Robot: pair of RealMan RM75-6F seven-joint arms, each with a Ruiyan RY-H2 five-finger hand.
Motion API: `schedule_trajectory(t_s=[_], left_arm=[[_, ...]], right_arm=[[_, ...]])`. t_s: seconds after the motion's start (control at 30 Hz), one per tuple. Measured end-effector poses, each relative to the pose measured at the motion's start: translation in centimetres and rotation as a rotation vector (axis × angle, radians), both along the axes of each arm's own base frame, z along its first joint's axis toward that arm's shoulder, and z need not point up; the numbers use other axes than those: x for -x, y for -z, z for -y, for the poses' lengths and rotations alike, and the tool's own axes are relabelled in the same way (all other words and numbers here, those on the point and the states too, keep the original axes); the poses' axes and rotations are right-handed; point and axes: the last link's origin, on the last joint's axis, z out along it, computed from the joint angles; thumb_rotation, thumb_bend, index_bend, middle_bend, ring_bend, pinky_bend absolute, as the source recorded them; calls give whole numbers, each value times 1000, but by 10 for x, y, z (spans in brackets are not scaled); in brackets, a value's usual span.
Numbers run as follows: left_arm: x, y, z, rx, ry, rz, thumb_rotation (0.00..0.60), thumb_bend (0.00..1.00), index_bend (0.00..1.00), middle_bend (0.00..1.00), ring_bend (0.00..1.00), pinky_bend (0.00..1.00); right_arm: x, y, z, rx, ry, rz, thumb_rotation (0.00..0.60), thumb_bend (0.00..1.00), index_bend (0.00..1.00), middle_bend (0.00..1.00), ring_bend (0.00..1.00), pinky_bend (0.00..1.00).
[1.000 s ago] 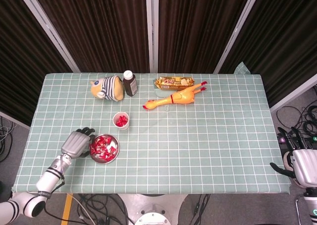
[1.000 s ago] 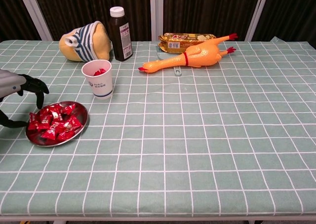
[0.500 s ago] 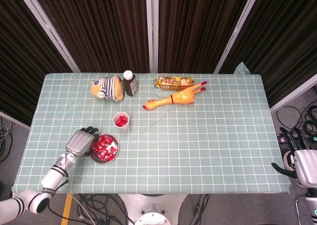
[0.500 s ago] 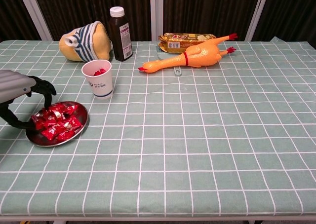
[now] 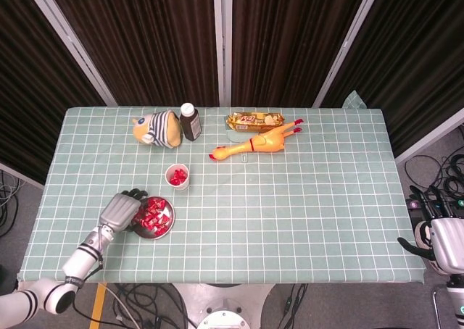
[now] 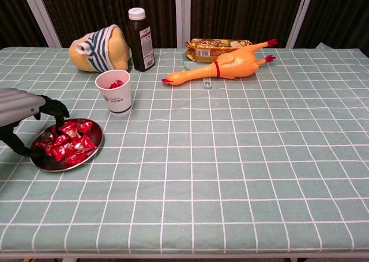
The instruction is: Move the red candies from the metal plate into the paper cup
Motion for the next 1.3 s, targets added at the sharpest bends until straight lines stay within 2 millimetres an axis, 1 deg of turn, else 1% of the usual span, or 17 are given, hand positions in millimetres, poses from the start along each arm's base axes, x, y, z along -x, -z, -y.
schedule_trajectory(t_s=[0.2, 0.53, 0.7, 0.87, 0.93, 1.13, 1.3], left_arm=[[-1, 1, 6, 12, -6, 27, 600, 222, 519, 304, 217, 344], [1, 7, 3, 22, -13, 7, 600, 243, 531, 304, 217, 344], [-1, 7, 3, 31, -13, 6, 600, 261, 556, 304, 217, 345], [-3, 9, 4, 35, -2, -4, 600, 264, 560, 304, 217, 344], [-3, 10, 4, 36, 3, -8, 600, 263, 569, 304, 217, 344], [-6, 10, 5, 29, 20, -9, 600, 267, 637, 312, 217, 344], [-7, 9, 6, 9, 38, -4, 600, 270, 657, 312, 217, 344]], right_arm=[[-1, 1, 1, -2, 0, 0, 600, 21, 80, 235, 45, 244], [-1, -1, 0, 2, 4, -2, 600, 21, 80, 235, 45, 244], [-1, 0, 1, 2, 1, -2, 600, 21, 80, 235, 45, 244], [-1, -1, 1, 5, 1, -2, 600, 20, 80, 235, 46, 244], [-1, -2, 0, 7, 2, -1, 600, 20, 80, 235, 45, 244], [0, -3, -1, 11, 4, 1, 600, 20, 80, 235, 45, 244], [0, -4, -2, 15, 3, 4, 600, 20, 80, 235, 45, 244]])
